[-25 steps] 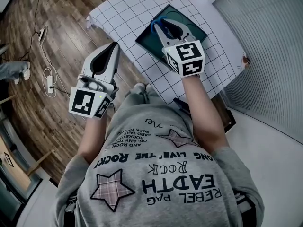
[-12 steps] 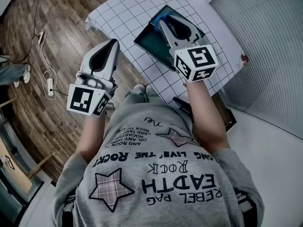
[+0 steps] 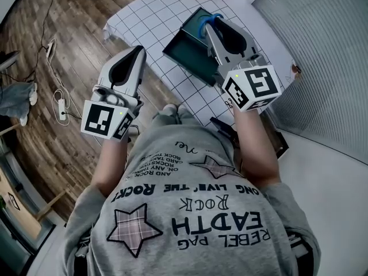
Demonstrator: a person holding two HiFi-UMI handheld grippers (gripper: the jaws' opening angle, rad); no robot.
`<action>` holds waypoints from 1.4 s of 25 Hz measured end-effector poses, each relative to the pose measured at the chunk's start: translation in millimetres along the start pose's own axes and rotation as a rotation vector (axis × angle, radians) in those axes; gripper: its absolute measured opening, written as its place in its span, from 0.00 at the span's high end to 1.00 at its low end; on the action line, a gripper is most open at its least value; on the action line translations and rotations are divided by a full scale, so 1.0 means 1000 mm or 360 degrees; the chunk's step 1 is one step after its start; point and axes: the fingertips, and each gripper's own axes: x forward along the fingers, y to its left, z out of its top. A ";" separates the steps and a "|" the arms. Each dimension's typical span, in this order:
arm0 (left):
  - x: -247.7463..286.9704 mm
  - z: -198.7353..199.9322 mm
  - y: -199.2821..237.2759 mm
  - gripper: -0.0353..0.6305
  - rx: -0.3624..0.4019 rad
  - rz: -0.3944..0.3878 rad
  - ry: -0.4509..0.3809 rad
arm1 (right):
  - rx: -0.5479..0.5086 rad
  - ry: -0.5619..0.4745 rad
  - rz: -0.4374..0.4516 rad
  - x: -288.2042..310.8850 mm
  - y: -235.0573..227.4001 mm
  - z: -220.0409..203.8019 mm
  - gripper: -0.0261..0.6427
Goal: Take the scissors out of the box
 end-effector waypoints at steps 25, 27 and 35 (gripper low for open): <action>0.012 0.013 0.003 0.94 0.0042 -0.0022 -0.0043 | -0.0070 -0.0261 -0.0360 -0.112 -0.045 0.074 0.84; 0.014 0.015 0.004 0.94 0.0055 -0.0026 -0.0049 | -0.0072 -0.0271 -0.0376 -0.118 -0.046 0.076 0.84; 0.018 0.021 0.004 0.94 0.0071 -0.0025 -0.0064 | -0.0101 -0.0304 -0.0420 -0.130 -0.048 0.081 0.84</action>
